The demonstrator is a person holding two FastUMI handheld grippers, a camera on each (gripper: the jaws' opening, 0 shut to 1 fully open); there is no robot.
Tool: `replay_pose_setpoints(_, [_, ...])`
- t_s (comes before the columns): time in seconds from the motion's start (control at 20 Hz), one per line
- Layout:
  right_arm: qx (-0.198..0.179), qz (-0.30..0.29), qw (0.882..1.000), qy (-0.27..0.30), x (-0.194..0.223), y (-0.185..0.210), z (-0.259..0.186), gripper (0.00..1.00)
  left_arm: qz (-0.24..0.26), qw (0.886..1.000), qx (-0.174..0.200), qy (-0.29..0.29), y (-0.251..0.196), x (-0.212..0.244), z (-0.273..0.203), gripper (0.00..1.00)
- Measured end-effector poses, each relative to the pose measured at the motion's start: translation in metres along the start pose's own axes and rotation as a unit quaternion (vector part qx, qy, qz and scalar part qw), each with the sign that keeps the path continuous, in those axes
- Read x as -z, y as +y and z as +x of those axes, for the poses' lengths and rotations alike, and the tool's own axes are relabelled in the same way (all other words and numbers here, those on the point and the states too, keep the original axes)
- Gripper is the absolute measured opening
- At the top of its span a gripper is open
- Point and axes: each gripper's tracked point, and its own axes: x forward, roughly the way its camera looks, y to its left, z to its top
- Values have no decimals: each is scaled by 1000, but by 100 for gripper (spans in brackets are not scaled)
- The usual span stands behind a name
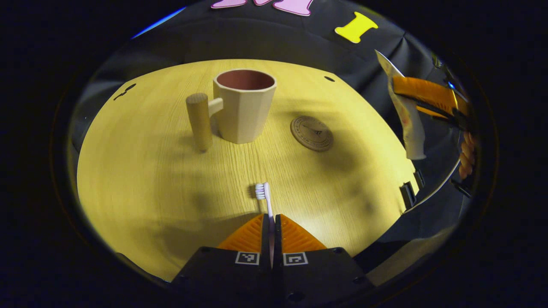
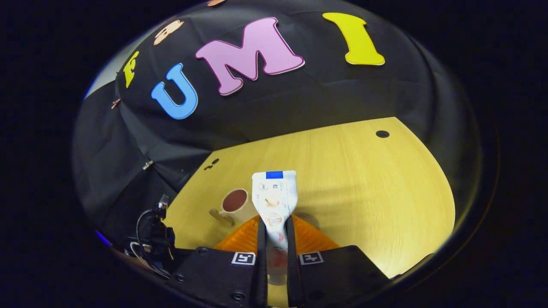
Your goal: Put the toothbrush and toothpaste on the desktop into the cup, then pick up the cup and place it on the coaster on the desktop.
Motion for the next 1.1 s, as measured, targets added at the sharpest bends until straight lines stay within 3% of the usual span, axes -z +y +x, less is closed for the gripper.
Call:
replay_pose_setpoints(0.2, [-56,46,996,-59,-40,51,29,22,-12,998,23,-52,5,-22,-48,6])
replay_pose_setpoints(0.5, [-97,36,992,-78,-56,98,104,22,-26,989,12,-144,22,-72,-125,6])
replay_pose_setpoints(0.8, [-94,21,993,-65,-41,100,158,22,-53,981,-21,-187,40,-87,-171,6])
replay_pose_setpoints(1.1, [-71,-20,996,-44,-20,80,183,22,-75,978,-49,-189,50,-82,-181,6])
